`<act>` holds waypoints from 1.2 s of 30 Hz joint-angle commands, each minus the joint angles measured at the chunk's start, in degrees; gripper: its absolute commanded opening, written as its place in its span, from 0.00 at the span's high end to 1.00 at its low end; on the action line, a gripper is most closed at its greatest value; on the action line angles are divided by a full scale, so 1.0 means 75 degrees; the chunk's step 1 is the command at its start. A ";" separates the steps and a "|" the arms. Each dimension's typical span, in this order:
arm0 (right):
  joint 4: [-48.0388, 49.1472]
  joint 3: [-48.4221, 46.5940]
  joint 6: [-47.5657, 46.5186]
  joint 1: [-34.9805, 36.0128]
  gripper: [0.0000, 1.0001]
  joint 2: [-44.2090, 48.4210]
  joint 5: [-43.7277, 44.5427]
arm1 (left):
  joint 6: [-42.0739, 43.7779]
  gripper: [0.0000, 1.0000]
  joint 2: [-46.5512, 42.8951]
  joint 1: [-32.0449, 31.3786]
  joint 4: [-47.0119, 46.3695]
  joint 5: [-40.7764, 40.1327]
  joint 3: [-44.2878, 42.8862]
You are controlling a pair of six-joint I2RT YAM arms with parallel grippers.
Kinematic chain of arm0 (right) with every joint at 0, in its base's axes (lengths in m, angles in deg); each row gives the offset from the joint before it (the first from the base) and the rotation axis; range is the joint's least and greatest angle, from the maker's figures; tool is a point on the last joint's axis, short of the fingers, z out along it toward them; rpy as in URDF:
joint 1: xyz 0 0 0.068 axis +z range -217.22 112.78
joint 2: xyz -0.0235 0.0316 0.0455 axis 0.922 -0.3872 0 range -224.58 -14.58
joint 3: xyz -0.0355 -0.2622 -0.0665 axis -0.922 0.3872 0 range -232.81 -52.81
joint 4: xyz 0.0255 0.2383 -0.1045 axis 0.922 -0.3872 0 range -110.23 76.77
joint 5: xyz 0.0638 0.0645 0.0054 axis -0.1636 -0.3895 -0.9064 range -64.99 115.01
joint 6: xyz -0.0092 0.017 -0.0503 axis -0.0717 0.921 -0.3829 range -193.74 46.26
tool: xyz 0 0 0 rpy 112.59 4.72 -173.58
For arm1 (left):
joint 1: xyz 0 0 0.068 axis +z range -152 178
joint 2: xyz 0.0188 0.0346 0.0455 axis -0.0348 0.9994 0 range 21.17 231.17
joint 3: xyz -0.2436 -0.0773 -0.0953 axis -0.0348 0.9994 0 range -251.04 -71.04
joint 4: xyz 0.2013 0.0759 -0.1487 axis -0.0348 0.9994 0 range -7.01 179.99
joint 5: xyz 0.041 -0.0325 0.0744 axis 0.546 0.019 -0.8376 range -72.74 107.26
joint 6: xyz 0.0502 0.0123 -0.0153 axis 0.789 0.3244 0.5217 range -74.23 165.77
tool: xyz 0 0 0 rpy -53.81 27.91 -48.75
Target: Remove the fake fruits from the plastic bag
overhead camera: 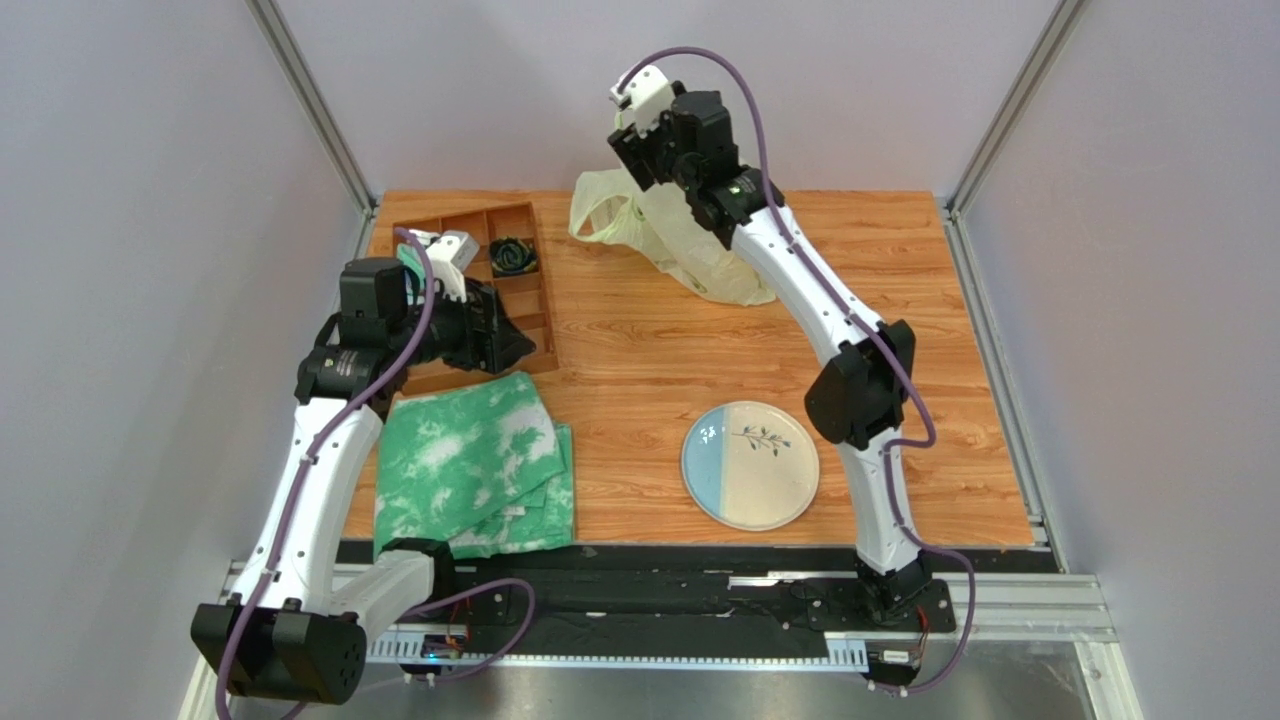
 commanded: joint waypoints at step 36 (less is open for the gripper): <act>-0.1370 0.9810 0.1305 0.0354 1.00 0.8180 -0.1512 | -0.1327 0.01 0.3571 -0.1484 -0.1585 0.0191 -0.3018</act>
